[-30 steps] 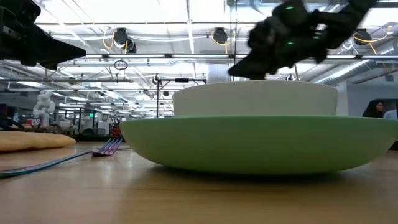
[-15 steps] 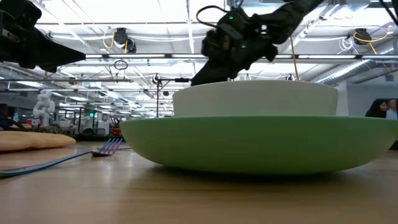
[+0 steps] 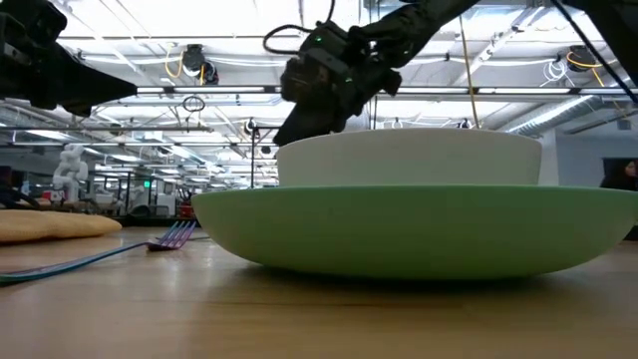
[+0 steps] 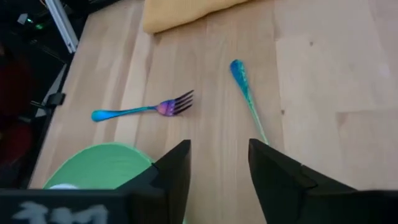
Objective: Set table place
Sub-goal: Put the violet spoon on the white bowl
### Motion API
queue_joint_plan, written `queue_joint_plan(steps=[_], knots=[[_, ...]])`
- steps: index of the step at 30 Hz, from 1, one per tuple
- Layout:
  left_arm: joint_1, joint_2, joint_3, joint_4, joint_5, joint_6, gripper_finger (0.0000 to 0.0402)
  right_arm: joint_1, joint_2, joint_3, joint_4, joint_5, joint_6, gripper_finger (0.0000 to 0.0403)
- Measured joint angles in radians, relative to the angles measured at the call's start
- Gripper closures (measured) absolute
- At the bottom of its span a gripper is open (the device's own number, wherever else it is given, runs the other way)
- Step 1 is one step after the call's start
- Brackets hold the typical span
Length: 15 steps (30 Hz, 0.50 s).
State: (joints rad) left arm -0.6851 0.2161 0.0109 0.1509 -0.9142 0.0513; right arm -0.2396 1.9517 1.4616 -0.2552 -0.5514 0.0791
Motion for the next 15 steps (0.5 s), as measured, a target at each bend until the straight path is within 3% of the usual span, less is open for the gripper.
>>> queue_joint_plan(steps=[6, 15], knots=[[0.000, 0.000, 0.000, 0.001, 0.002, -0.005, 0.0392, 0.019, 0.081, 0.096, -0.057, 0.001, -0.017, 0.0243], [0.000, 0.000, 0.000, 0.003, 0.020, 0.002, 0.0392, 0.036, 0.080, 0.154, -0.065, 0.040, -0.069, 0.0246]])
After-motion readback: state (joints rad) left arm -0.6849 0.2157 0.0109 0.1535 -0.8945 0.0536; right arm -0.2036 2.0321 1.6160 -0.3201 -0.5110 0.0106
